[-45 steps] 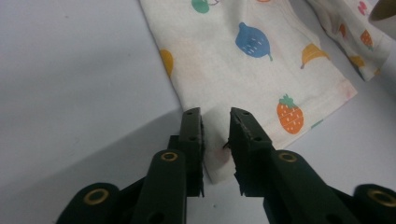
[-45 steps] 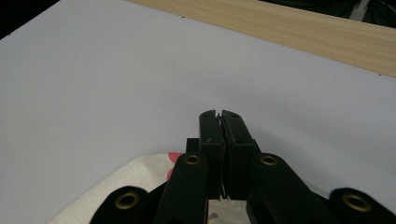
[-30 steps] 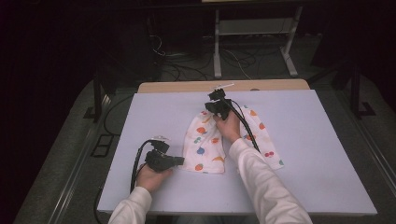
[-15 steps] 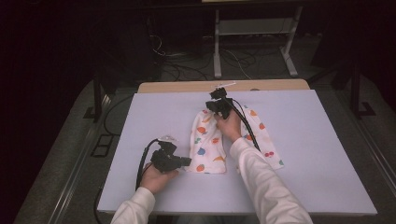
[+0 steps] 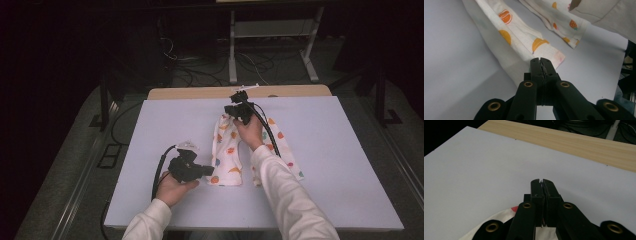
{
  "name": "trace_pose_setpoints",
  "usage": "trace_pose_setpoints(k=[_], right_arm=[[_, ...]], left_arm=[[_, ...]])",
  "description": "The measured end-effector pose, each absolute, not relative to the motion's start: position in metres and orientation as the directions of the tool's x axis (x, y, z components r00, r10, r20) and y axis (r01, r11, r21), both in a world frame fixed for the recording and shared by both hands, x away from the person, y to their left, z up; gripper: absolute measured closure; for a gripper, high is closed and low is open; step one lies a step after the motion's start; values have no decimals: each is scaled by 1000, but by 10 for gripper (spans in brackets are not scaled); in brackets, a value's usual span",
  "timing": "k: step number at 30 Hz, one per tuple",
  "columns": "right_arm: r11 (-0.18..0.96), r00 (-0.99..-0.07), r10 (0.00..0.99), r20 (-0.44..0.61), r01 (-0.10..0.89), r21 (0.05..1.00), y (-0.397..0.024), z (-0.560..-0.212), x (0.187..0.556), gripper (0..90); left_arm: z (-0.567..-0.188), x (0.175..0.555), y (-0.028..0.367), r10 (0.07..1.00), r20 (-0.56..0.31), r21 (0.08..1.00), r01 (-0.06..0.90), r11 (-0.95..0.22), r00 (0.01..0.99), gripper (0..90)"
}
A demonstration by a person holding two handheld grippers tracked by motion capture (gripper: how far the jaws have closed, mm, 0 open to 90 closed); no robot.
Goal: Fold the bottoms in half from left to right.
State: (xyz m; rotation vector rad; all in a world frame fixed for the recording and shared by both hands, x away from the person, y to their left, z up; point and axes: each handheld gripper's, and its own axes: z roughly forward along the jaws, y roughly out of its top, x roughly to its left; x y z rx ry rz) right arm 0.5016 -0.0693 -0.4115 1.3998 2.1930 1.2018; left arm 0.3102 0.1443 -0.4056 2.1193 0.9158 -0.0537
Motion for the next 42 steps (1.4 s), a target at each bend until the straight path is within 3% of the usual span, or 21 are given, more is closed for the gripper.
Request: trace_pose_setpoints(k=[42], right_arm=[[124,-456,859,233,626,769,-136,-397,503,867]], left_arm=[[-381,316,79,451,-363,699,559,-447,815,890]])
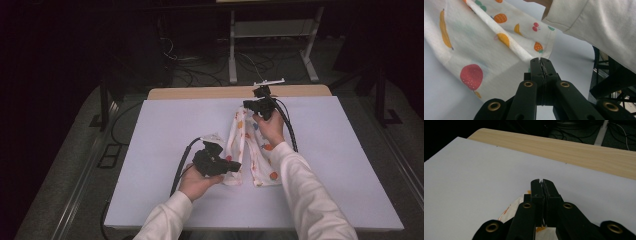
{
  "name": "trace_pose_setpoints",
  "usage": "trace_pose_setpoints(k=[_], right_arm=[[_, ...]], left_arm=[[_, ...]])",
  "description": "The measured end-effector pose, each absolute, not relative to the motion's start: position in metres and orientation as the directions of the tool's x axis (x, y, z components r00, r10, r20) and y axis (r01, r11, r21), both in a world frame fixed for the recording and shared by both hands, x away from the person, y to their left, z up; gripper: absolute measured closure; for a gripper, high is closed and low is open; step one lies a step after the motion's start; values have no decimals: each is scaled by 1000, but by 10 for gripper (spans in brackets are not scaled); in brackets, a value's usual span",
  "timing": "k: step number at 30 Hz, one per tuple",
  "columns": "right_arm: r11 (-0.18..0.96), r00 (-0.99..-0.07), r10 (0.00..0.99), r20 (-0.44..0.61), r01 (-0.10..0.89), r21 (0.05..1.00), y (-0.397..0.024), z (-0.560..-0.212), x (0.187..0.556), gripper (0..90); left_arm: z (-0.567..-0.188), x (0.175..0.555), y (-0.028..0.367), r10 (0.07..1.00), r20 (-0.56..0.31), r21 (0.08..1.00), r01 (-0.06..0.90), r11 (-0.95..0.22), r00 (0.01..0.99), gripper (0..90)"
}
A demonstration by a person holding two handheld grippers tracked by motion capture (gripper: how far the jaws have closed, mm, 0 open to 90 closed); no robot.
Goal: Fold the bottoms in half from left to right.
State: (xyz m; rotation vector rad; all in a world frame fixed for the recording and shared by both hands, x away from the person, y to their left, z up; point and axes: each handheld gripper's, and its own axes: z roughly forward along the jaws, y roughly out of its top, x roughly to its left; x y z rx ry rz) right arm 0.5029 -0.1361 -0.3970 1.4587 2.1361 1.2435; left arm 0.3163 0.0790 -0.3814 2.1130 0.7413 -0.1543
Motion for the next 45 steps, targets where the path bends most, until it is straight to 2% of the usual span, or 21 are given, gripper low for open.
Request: trace_pose_setpoints(k=[11,45], right_arm=[[96,-447,847,287,660,745,-161,-398,508,867],[153,-469,846,254,670,727,-194,-415,525,864]], left_arm=[[-378,321,51,416,-377,707,547,-448,828,890],[-397,344,-4,384,-455,697,589,-409,804,890]])
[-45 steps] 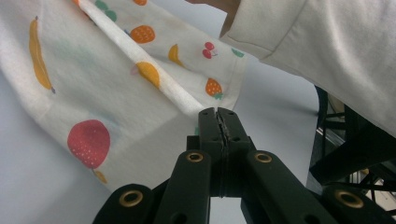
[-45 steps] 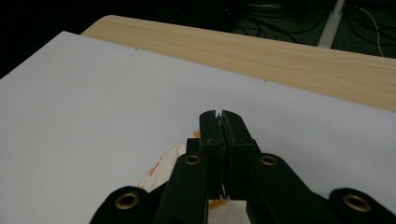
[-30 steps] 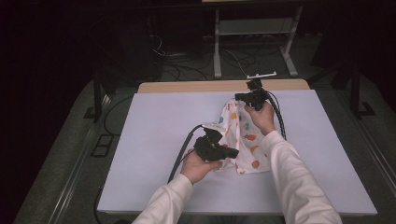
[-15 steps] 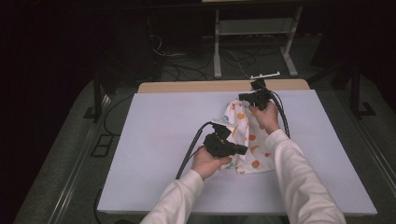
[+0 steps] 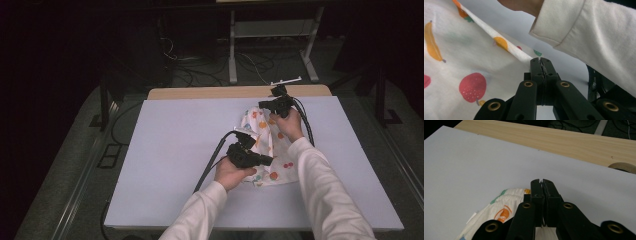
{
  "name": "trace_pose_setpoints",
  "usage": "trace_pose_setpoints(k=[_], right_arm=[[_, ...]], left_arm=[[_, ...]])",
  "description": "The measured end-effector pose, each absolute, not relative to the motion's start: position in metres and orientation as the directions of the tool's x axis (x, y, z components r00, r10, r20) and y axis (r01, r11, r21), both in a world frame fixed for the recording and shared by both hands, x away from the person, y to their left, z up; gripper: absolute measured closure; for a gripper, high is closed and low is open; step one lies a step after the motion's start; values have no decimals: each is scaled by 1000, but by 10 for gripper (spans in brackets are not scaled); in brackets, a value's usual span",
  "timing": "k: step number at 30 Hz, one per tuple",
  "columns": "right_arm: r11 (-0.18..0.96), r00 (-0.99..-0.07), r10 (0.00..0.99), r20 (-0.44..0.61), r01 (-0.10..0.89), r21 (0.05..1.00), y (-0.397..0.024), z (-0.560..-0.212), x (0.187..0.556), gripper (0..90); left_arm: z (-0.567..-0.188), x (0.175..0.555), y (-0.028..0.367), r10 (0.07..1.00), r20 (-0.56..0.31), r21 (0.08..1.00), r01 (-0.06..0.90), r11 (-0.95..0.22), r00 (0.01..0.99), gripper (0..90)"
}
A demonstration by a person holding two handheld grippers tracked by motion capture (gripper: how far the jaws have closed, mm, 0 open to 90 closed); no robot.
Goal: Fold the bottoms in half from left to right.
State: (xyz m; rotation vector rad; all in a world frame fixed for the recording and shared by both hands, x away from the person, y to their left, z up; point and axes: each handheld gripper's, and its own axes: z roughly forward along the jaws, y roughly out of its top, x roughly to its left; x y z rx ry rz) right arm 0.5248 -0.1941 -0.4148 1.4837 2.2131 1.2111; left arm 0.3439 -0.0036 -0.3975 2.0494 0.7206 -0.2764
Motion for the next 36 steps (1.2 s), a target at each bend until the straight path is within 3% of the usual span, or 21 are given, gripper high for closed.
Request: trace_pose_setpoints(k=[24,29,36], right_arm=[[172,-468,847,250,687,706,-205,-429,533,841],[99,-417,849,325,729,678,-215,-427,531,571],[77,-436,842,317,679,730,-236,-411,509,265]], left_arm=[[-412,353,-33,407,-479,684,622,-381,778,890],[-417,355,-41,416,-488,682,633,-366,767,890],[-423,356,-53,420,-495,677,640,-363,761,890]])
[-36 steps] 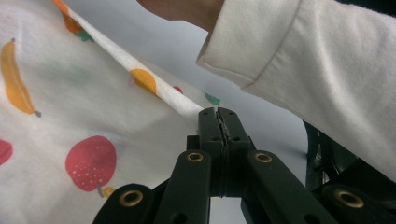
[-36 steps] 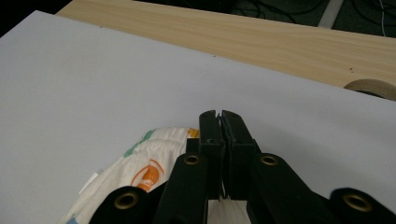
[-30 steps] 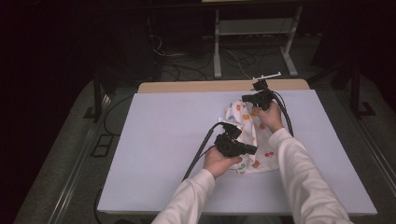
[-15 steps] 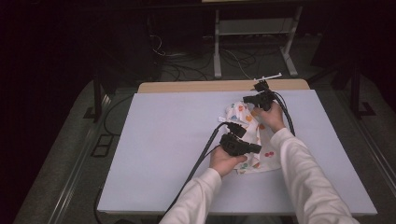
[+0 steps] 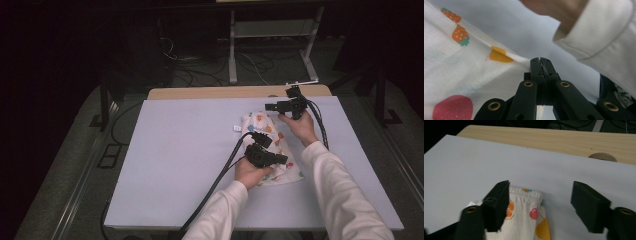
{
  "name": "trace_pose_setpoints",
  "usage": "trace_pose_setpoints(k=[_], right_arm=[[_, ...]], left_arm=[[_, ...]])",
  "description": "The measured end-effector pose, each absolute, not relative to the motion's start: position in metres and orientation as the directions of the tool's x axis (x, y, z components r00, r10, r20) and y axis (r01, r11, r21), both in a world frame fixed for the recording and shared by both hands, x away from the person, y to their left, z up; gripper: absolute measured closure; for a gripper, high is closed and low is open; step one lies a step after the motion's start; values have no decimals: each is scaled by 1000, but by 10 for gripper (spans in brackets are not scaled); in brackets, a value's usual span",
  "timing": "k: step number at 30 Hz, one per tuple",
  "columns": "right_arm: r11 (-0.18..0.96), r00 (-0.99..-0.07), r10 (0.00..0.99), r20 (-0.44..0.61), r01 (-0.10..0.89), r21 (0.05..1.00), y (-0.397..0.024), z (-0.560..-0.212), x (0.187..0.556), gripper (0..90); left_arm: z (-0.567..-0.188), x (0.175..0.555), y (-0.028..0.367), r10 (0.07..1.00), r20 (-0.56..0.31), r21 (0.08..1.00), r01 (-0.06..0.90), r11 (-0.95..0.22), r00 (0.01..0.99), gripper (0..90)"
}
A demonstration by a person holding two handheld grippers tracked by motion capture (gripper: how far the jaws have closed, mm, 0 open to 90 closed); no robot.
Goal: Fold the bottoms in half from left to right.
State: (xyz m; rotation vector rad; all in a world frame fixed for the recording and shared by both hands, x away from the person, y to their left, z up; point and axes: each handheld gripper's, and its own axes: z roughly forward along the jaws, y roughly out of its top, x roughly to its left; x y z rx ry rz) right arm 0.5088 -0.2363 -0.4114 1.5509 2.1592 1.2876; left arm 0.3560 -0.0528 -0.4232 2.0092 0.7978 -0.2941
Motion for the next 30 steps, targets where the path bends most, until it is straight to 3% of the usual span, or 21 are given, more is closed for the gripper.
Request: trace_pose_setpoints(k=[3,6,9,30], right_arm=[[70,-451,837,311,650,757,-245,-407,498,141],[75,-457,841,290,630,773,-250,-406,488,109],[108,-472,844,256,617,780,-252,-405,481,0],[132,-507,833,221,571,810,-253,-386,457,0]], left_arm=[[-426,355,-58,421,-496,673,642,-367,760,890],[-429,355,-62,416,-492,671,638,-378,765,890],[-430,355,-64,411,-490,671,633,-386,769,890],[-432,355,-85,415,-490,656,637,-405,767,890]])
